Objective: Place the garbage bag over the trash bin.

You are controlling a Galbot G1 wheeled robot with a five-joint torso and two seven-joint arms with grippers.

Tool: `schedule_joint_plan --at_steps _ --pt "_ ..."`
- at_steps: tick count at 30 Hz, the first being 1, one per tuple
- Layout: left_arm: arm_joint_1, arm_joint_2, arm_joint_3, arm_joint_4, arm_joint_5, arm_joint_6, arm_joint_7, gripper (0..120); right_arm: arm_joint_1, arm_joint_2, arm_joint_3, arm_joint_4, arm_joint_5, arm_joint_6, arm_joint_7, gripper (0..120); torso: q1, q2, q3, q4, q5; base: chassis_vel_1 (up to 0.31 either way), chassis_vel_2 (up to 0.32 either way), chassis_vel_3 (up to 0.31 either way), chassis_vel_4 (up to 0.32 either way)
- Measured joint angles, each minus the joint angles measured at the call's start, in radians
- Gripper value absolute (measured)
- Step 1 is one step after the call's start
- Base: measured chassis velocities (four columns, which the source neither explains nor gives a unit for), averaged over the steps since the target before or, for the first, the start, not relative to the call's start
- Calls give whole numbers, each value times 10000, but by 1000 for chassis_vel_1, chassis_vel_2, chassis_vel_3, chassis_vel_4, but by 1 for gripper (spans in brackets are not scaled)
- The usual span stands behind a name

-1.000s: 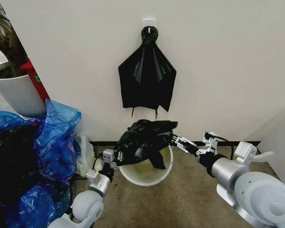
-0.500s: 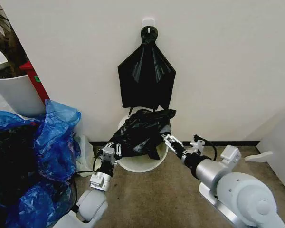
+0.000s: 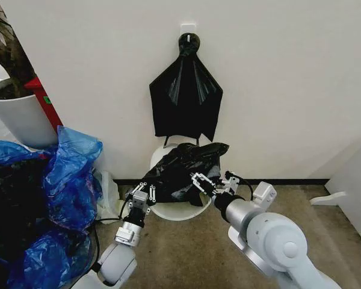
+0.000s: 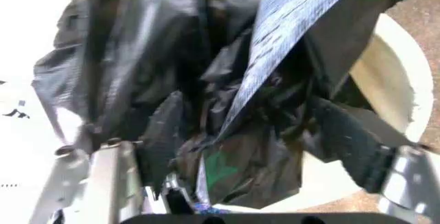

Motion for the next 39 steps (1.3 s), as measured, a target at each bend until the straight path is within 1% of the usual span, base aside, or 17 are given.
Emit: schedule_joint_plan --at_steps 4,5,6,8,11,12,13,14,16,17,18,23,26,28,33,36,39 --pt "-1 41 17 -183 -356 171 -14 3 -209 -116 109 43 -64 -78 -132 50 0 0 0 -2 0 0 0 0 0" --pt "-5 51 28 -233 -475 227 -19 3 -224 -126 121 43 -77 -81 -155 47 0 0 0 -1 0 0 0 0 0" --pt "-5 51 28 -233 -475 227 -19 3 -224 -126 121 43 -77 -81 -155 47 0 0 0 -1 0 0 0 0 0" --pt "-17 70 45 -351 -760 360 -34 3 -241 -141 139 35 -113 -87 -197 39 0 0 0 -1 0 0 0 0 0" --pt "-24 160 43 -587 -1464 715 -110 3 -353 -215 149 39 -280 -153 -345 24 0 0 0 -1 0 0 0 0 0" --pt "-24 189 38 -651 -1689 830 -140 3 -396 -237 150 47 -333 -186 -393 20 0 0 0 -1 0 0 0 0 0" --pt "-23 220 31 -719 -1938 957 -179 3 -440 -257 154 53 -391 -227 -438 19 0 0 0 -1 1 0 0 0 0" --pt "-23 220 31 -719 -1938 957 -179 3 -440 -257 154 53 -391 -227 -438 19 0 0 0 -1 1 0 0 0 0" --pt "-19 273 10 -838 -2357 1172 -237 3 -535 -306 167 53 -516 -286 -528 11 0 0 0 -1 1 0 0 0 0" --pt "-15 308 -6 -911 -2619 1292 -261 3 -605 -342 198 48 -569 -312 -580 4 0 0 0 0 1 0 0 0 0" --pt "-14 328 -21 -959 -2785 1373 -273 3 -651 -363 230 47 -588 -330 -602 1 0 0 0 -1 1 0 0 0 0" --pt "-25 371 -64 -1156 -3393 1691 -347 3 -816 -426 329 26 -673 -350 -681 0 0 0 0 -1 0 0 0 0 0" --pt "-47 374 -75 -1189 -3479 1742 -348 3 -822 -436 352 0 -681 -349 -697 0 0 0 -1 -1 1 0 0 0 0" --pt "-76 381 -80 -1250 -3748 1908 -352 3 -826 -469 354 15 -668 -343 -704 0 0 0 0 0 1 0 0 0 0" --pt "-160 390 -119 -1371 -4714 2745 -635 3 -1233 -774 491 354 -595 -571 -734 0 0 0 -1 -1 1 0 0 0 0" --pt "-210 389 -139 -1352 -4876 2846 -707 3 -1332 -878 561 435 -548 -621 -722 0 0 0 -1 0 1 0 0 0 0" --pt "-448 386 -220 -1265 -5601 3161 -959 3 -1772 -1196 776 601 -234 -895 -659 0 0 0 -1 -1 1 0 0 0 0"
